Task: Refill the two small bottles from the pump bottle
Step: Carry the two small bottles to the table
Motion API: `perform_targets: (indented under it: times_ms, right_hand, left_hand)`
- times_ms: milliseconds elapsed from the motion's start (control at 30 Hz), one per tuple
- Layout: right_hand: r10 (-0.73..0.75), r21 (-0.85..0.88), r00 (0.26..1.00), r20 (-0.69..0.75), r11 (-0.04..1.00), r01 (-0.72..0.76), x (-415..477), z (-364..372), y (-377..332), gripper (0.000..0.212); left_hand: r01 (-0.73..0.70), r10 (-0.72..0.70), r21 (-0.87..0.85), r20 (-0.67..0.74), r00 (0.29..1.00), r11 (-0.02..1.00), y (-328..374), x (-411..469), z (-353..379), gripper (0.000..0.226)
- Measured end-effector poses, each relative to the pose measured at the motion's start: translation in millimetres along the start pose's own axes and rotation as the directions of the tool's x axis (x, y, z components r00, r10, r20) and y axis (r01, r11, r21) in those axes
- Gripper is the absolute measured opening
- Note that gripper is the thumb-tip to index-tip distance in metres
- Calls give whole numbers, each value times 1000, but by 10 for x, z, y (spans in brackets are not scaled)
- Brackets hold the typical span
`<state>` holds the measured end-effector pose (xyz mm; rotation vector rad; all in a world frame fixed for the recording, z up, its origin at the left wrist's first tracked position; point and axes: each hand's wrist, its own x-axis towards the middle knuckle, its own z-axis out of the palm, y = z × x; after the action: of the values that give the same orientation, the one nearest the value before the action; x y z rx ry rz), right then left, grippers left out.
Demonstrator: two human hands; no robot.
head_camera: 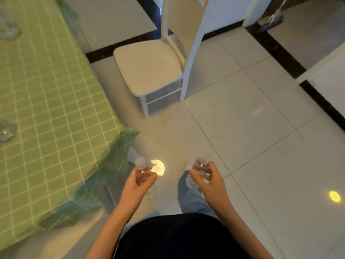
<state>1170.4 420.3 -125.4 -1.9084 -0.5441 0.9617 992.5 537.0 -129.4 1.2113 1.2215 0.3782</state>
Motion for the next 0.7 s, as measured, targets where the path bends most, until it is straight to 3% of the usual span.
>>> perform_targets:
  times_ms: [133, 367, 700]
  right_hand:
    - [-58, -54, 987, 147, 996, 66, 736, -344, -316, 24]
    - [-116, -106, 945, 306, 982, 155, 1799, -617, -867, 24]
    - [-138, -167, 883, 448, 958, 234, 3004, -134, -1481, 26]
  left_hand:
    - [-11, 2, -60, -148, 989, 998, 381, 361, 271, 22]
    - [-32, -9, -151, -263, 965, 988, 959, 940, 672, 21]
    - [-41, -65, -261, -385, 921, 964, 1315, 1859, 471, 25]
